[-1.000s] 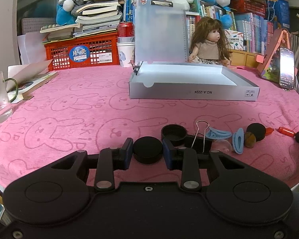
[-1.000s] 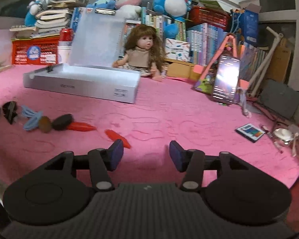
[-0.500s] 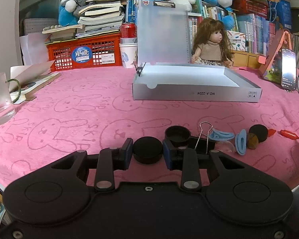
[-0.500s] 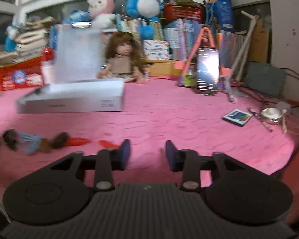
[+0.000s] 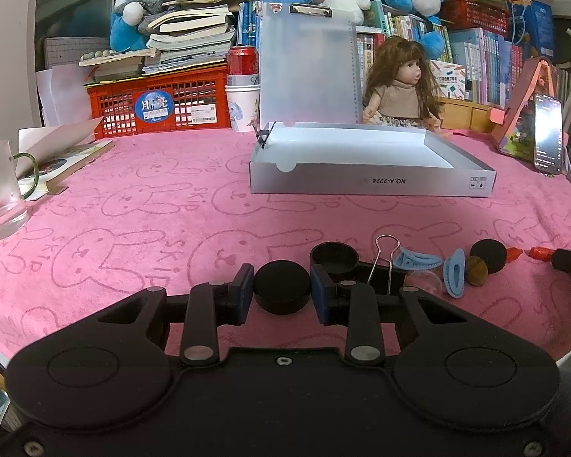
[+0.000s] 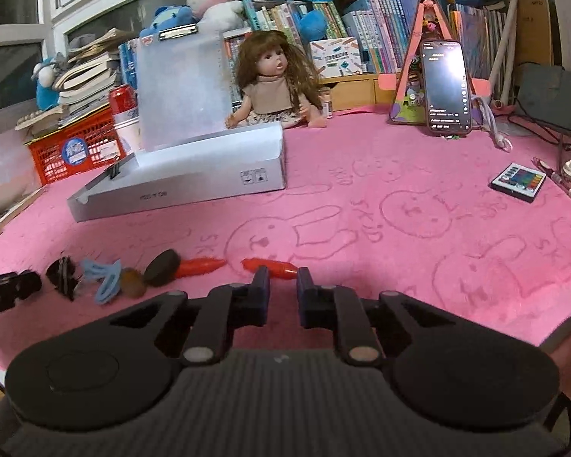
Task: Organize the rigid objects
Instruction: 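Close the right gripper on the orange crayon piece, then carry the black puck and orange crayon in both grippers into the box, then open both grippers to release the puck and crayon in the box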
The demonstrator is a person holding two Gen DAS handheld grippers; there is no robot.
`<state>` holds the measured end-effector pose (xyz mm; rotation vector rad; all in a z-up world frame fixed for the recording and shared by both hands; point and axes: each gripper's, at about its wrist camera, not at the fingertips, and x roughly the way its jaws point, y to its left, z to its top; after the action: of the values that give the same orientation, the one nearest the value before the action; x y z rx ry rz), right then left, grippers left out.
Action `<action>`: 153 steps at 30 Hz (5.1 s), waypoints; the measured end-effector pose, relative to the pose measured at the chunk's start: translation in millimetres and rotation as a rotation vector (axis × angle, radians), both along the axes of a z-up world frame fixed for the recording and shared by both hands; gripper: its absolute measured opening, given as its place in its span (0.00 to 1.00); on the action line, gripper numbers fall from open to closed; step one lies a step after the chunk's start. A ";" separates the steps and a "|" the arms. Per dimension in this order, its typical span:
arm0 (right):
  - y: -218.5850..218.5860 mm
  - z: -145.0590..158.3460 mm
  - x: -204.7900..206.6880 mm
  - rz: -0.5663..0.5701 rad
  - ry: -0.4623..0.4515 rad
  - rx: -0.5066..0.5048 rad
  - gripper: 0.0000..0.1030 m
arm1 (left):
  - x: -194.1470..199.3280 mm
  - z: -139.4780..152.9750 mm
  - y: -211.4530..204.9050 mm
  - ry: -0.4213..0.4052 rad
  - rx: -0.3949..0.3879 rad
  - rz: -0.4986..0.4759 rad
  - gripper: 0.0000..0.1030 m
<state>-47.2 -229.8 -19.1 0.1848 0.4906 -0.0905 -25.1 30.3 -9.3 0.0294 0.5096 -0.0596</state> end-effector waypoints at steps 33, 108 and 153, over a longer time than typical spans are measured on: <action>52.4 -30.4 4.0 -0.237 -0.177 -0.178 0.51 | 6.1 -8.4 -3.3 0.003 0.005 0.016 0.34; 17.2 38.1 233.1 0.182 0.128 -0.015 0.48 | 241.8 38.7 -24.5 0.196 -0.118 -0.035 0.30; 31.5 14.4 272.9 0.213 0.188 -0.066 0.50 | 292.9 13.7 -44.7 0.237 -0.034 -0.048 0.30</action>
<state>225.7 -198.2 -4.7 0.0587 0.6909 0.0848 267.8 -14.4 4.4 0.0010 0.7444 -0.1194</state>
